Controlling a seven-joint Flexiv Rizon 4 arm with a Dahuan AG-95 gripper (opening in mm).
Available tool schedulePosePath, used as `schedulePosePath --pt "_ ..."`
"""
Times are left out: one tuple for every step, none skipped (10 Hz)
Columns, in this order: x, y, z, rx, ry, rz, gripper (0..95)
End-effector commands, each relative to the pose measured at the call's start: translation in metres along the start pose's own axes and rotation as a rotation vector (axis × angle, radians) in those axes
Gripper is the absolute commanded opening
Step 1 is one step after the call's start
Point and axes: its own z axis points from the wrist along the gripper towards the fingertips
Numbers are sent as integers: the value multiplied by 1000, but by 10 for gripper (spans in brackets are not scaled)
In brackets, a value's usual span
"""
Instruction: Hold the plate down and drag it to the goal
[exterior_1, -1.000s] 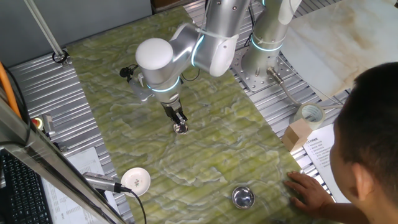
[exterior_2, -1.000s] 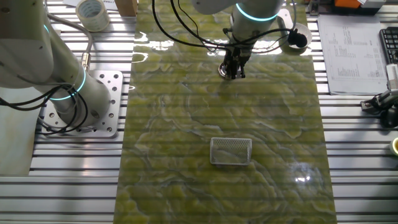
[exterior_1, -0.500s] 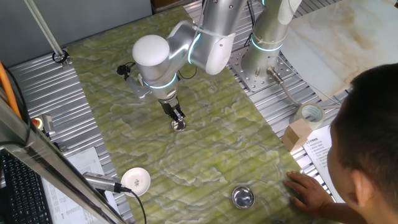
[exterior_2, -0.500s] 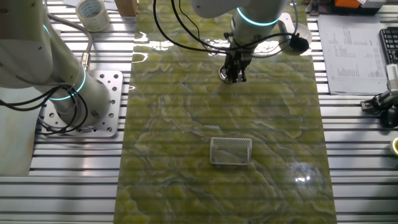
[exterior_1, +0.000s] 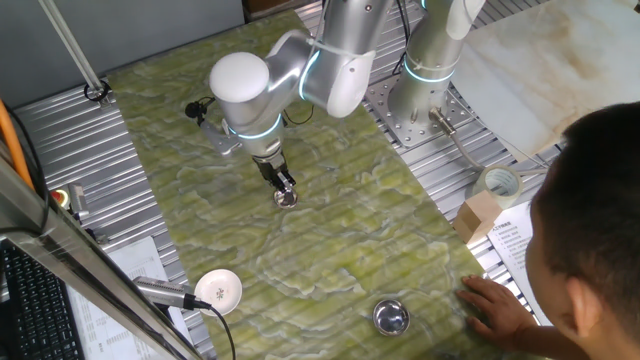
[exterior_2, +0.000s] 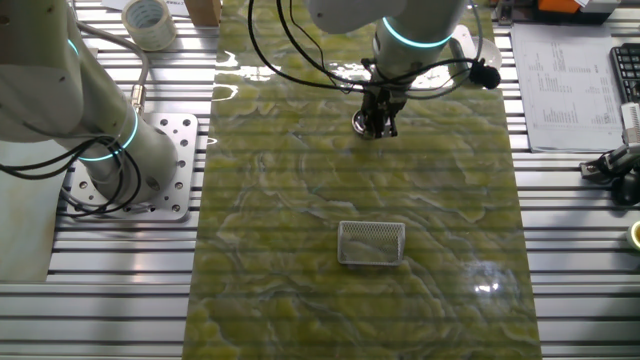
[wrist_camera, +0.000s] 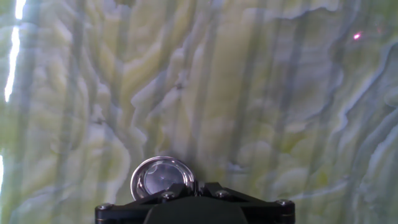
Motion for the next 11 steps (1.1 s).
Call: schedulePosePath --pt "0 -4 1 1 -1 -10 0" --pt "1 -6 1 2 0 -14 0" --pt "1 -7 1 3 0 -17 0" --pt "1 -7 1 2 0 -18 0" --pt "1 -7 1 -4 -4 -19 0" --pt "1 -7 1 -9 -7 -14 0" --pt "1 -7 1 -11 -8 1 0" --pt "1 -7 1 -12 -8 15 0" --pt "1 -7 1 -11 -8 39 0" --pt "1 -7 1 -9 -10 57 0" --pt "1 -7 1 -7 -11 68 0"
